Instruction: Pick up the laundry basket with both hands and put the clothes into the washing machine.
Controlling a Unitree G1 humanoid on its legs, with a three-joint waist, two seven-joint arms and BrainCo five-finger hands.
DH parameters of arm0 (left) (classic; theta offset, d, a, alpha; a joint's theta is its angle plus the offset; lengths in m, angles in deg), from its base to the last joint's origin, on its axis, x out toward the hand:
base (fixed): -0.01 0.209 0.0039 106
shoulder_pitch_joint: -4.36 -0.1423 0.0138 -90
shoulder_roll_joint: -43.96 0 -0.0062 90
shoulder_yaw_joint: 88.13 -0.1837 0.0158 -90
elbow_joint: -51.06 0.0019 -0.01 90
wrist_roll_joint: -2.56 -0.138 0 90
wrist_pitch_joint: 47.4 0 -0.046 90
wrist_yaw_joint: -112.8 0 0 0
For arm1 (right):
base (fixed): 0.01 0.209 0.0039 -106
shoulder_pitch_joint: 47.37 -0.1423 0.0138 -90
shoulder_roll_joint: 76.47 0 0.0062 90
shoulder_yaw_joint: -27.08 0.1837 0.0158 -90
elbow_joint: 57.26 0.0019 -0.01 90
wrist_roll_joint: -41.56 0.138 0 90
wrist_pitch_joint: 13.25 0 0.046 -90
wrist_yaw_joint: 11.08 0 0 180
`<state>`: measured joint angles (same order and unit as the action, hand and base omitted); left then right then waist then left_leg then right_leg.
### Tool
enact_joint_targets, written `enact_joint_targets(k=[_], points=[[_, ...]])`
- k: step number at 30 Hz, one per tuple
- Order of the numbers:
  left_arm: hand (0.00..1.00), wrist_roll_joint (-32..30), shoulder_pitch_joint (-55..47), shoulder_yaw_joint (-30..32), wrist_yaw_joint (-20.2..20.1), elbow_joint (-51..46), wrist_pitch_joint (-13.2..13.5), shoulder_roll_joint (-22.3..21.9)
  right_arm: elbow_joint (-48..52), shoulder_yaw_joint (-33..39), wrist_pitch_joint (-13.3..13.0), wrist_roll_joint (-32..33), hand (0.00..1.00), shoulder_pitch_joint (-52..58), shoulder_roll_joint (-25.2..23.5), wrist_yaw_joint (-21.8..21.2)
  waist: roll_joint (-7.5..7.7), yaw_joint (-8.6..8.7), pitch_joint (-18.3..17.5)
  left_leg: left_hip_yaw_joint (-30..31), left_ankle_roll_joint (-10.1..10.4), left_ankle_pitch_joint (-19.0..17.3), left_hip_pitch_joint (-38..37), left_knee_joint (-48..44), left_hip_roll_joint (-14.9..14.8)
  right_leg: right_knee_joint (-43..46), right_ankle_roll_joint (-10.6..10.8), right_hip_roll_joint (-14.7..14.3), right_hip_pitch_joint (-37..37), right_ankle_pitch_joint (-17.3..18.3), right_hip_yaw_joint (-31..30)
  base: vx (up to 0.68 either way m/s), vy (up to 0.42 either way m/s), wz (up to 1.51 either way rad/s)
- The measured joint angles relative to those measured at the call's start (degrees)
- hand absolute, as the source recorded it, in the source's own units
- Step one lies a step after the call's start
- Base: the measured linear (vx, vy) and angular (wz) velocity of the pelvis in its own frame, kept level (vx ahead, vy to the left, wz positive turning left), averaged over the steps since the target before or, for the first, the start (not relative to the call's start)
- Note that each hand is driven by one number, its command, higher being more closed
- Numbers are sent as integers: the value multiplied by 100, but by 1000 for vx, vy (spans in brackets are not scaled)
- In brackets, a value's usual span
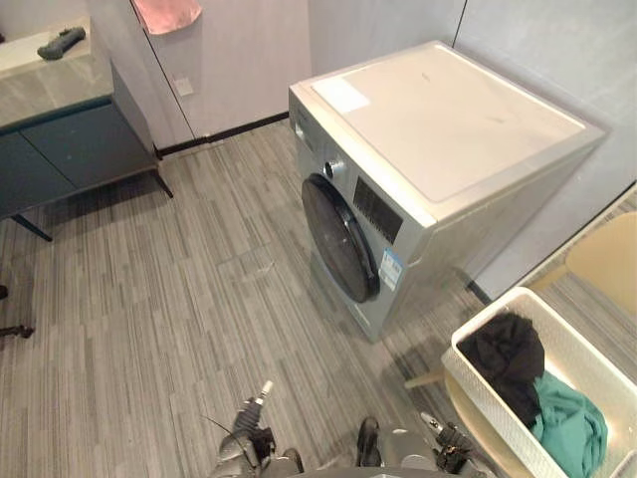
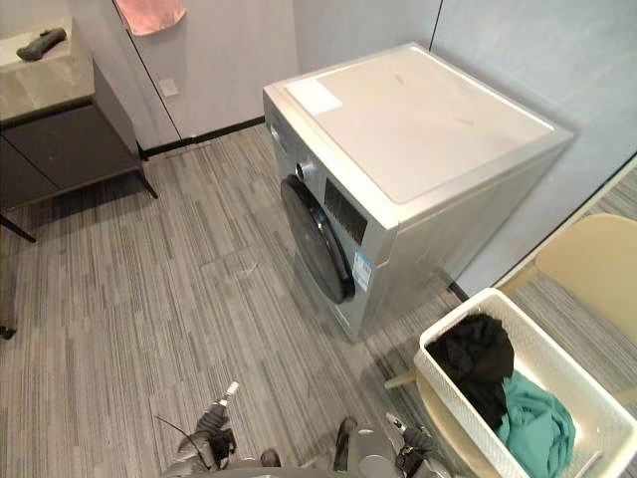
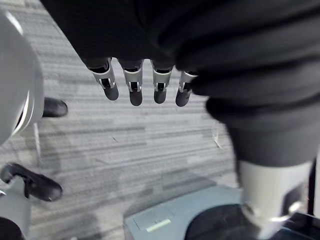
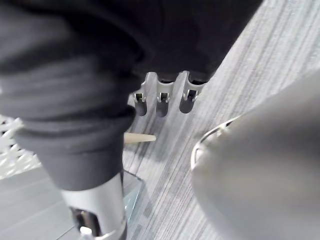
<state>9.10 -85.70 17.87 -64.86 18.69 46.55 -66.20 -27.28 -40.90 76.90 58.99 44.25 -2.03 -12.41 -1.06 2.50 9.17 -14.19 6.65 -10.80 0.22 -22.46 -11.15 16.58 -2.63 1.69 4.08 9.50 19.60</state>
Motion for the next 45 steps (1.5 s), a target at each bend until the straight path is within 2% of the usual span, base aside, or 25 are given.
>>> enact_joint_targets(k=[1,3,4,6,8,9,10,11,12,13,14,15,16,17,19,20,22,24,25,27,32,34,40,42,45], points=[[0,11,3,-36,-36,-108,-3,-3,100,-30,-7,19,0,-4,-42,7,10,-12,6,57,26,12,469,-1326,-240,-109,-51,-74,-282,64,87,333,-126,20],[0,11,-14,-22,-33,-266,-1,-4,250,-228,-21,50,0,-11,-25,16,-27,-46,7,193,242,141,1023,-3015,-423,-140,-125,-110,-631,189,77,306,-43,-6],[0,12,-57,-35,-23,-312,4,-4,329,-399,-37,118,0,-53,-25,37,-51,-78,-9,141,244,143,1251,-3684,-491,-208,-138,-83,-820,199,37,281,38,-25],[0,12,-38,-76,20,-312,6,11,386,-663,-46,123,0,-240,-59,141,-43,-142,-4,-43,206,124,1470,-3970,-518,-331,-132,64,-1022,195,-94,276,111,-40],[0,13,-6,-181,42,-305,7,65,874,-1087,-51,109,0,-256,-88,247,-2,-185,8,-228,20,20,1606,-3571,-631,-415,-71,313,-1089,158,-192,211,172,-42],[0,9,-8,-234,52,-244,17,137,1324,-1293,-62,82,0,-267,-61,276,10,-180,6,-306,-61,-6,1582,-2797,-707,-429,40,480,-1083,90,-326,204,208,-39],[0,5,-13,-232,104,-148,18,199,1748,-1430,-134,-18,0,-273,-57,325,-1,-173,-1,-302,-282,153,1413,-1626,-686,-438,147,626,-1074,25,-458,207,230,-41],[0,2,-31,-229,151,-103,16,229,1937,-1512,-155,-69,0,-279,-51,365,-15,-179,-9,-252,-372,298,1280,-941,-674,-445,166,670,-1076,15,-537,273,387,-43],[0,2,-132,-207,203,-30,16,253,2336,-1662,-173,-220,0,-272,31,403,-123,-167,-77,-10,-516,898,1075,298,-647,-478,336,701,-1066,-39,-629,300,488,-43],[0,-6,-229,-213,281,59,9,239,2720,-1761,-178,-526,0,-247,260,441,-343,-164,-225,239,-687,2215,1022,910,-611,-488,657,635,-996,18,-734,258,428,-39],[0,-7,-252,-234,302,107,9,284,2788,-1766,-185,-644,0,-260,301,452,-329,-159,-273,256,-324,1852,967,918,-561,-524,825,707,-988,118,-788,195,366,-4],[0,-24,-231,-283,326,171,1,399,2923,-1783,-188,-818,0,-276,350,474,-202,-69,-298,290,115,1447,929,1082,-376,-654,1001,865,-1026,223,-853,157,347,23],[0,-60,-206,-291,322,189,-2,490,2974,-1771,-189,-936,0,-295,329,483,-99,-14,-282,279,132,1372,931,1169,-291,-705,1030,952,-1029,225,-877,195,452,33],[0,-190,-186,-341,306,300,-42,692,3172,-1771,-152,-1194,0,-298,300,457,96,-47,-318,223,86,1389,890,1286,-38,-845,1161,1145,-1049,-3,-915,136,326,17],[0,-305,-310,-481,307,307,-54,821,3797,-1764,-158,-1368,0,-296,316,427,132,-53,-328,63,5,1433,542,1600,161,-949,1272,1317,-1217,-231,-1005,94,208,-11],[0,-401,-400,-522,306,298,-50,846,4153,-1764,-217,-1444,0,-320,386,384,111,-59,-336,-44,-75,1496,289,1846,281,-955,1263,1419,-1292,-267,-1067,55,155,-24],[0,-512,-429,-579,298,296,-39,879,4367,-1747,-272,-1660,0,-385,548,382,70,-75,-377,-110,-108,1668,138,2177,391,-980,1284,1500,-1263,-278,-1080,-27,56,-17],[0,-515,-393,-714,292,294,-30,887,4390,-1748,-299,-1878,0,-417,712,373,15,-111,-397,-163,-97,1968,81,2641,407,-1015,1291,1466,-1077,-275,-1087,-96,-20,-17],[0,-516,-335,-774,284,295,-31,868,4397,-1730,-298,-2001,0,-419,745,379,1,-118,-395,-171,-80,2110,142,2805,397,-1039,1371,1440,-953,-242,-1070,-111,-49,-15],[0,-558,-325,-924,271,292,-29,838,4396,-1698,-261,-2150,0,-416,754,389,3,-119,-373,-177,-79,2163,203,2830,377,-1060,1473,1433,-889,-179,-1069,-117,-60,-7],[0,-750,-348,-972,274,251,-25,762,4473,-1504,-208,-2708,0,-416,943,472,-145,-92,-315,-147,-45,2144,452,2845,319,-1072,1485,1360,-690,-112,-1069,-126,-1,5],[0,-750,-349,-971,276,246,-25,780,4515,-1459,-208,-2727,0,-419,965,501,-131,-102,-289,-141,-45,2144,584,2845,327,-1081,1485,1352,-577,-112,-1094,-56,26,8],[0,-743,-317,-969,287,-4,35,948,4010,-1411,-189,-2782,0,-955,1009,631,16,-176,129,29,-96,2260,941,2839,399,-1084,1503,1365,-355,-237,-1024,7,8,13],[0,-726,-258,-1035,295,-124,52,951,3450,-1432,-135,-2699,0,-1577,1106,684,10,-213,289,112,-234,2409,1142,2800,486,-1083,1580,1425,-231,-313,-985,77,8,18],[0,-657,-202,-1166,327,-319,158,967,2829,-1488,-109,-2606,0,-2243,1205,895,-56,-292,616,200,-277,2445,1265,2798,550,-1064,1620,1478,-178,-342,-869,33,19,20]])
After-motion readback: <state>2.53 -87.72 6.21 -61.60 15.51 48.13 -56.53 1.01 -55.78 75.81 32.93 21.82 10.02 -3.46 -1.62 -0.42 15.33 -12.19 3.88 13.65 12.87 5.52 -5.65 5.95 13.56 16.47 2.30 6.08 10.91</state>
